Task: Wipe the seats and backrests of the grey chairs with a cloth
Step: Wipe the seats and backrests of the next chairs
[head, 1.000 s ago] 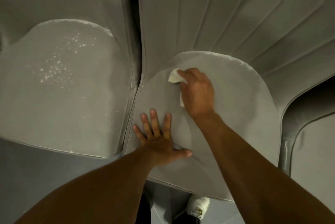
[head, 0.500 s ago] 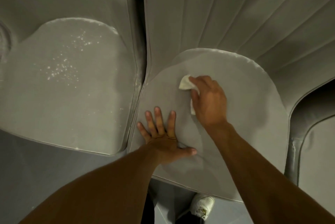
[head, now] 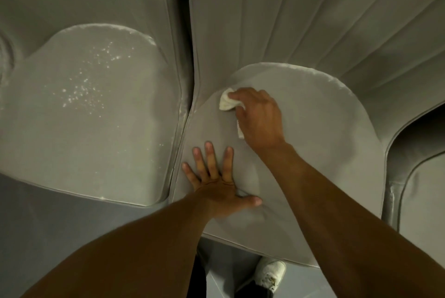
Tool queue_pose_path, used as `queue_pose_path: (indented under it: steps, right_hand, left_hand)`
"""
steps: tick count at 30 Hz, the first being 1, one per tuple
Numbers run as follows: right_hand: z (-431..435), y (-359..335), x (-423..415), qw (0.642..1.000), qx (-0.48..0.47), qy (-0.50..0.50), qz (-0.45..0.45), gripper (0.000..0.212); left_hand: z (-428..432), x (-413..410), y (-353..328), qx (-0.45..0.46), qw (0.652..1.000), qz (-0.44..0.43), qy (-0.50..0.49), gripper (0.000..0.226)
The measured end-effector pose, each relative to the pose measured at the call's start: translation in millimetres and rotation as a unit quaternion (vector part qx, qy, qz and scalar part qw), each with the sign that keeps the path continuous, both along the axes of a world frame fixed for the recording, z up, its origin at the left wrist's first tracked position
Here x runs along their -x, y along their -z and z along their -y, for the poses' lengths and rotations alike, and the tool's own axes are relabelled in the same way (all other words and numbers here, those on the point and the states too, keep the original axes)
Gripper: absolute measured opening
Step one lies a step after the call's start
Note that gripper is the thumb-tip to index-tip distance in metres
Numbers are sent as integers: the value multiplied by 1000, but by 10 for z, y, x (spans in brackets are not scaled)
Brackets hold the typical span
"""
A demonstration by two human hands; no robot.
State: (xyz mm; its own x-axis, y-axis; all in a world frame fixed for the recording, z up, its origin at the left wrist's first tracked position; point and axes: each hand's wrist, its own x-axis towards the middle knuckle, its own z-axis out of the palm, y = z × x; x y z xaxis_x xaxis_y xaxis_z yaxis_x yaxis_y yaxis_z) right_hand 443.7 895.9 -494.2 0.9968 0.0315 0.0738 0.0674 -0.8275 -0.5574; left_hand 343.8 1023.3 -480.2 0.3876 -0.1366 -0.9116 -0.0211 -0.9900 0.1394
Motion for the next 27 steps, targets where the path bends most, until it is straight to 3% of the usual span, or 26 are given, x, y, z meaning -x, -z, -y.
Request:
queue_pose_path:
  steps: [4,8,10,15,22,25,27]
  right_hand:
    - [180,-20,-134,986,18,164,-11,21]
    - [23,-29,-492,948,-49,312,-29,15]
    - [-127,-20,-510,947,-69,307,-63,18]
    - [-92,-123,-202,993,-2,102,-53,28]
    - [282,-80,-465,941,2,331,-76,17]
    - [66,-85,-529,931,-57,350,-81,19]
    - [12,-63,-483,951,-59,292,-78,19]
  left_hand:
    - [-13,13,35,6,1000,8,-3,137]
    - [-10,35,76,3,1000,20,-3,138]
    - [-13,35,92,-2,1000,26,-3,138]
    - [-3,19,53,-6,1000,10,-7,138]
    - [-14,18,49,3,1000,8,-7,137]
    - [-9,26,67,2,1000,22,-10,138]
    - [1,21,64,-3,1000,20,-11,138]
